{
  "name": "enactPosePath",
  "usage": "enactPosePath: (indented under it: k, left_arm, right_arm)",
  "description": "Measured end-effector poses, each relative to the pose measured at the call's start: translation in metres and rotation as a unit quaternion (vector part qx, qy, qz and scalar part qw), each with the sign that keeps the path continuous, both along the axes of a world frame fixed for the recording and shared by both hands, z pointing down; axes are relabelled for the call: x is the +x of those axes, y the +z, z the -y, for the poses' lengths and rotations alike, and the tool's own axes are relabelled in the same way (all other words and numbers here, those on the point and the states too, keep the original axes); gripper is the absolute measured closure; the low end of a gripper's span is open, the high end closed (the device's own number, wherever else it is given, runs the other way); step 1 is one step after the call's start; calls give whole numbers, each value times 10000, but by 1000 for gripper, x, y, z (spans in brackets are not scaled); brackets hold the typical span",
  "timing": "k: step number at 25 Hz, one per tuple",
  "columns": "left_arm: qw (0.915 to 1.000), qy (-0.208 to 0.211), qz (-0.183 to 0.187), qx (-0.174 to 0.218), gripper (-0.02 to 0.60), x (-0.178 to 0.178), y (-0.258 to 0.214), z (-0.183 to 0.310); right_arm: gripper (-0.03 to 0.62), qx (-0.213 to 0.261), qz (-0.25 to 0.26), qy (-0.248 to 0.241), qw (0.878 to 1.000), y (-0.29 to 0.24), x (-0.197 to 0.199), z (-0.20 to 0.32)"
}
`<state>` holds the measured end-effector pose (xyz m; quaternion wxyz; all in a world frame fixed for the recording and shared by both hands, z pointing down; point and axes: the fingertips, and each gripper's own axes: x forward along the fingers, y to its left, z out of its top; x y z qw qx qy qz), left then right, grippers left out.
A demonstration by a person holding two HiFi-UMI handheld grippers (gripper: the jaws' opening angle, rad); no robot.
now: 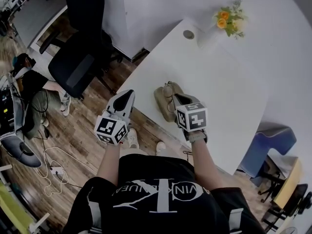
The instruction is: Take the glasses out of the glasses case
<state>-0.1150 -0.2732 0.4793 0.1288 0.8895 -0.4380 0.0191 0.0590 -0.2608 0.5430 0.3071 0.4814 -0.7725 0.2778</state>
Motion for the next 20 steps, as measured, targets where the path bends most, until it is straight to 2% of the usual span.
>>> enactPosePath:
  k: [20]
  left_arm:
    - [9965, -735, 134, 370, 568, -19, -30, -44]
  right_arm:
    - [560, 676, 760, -444, 9938, -45, -3, -15]
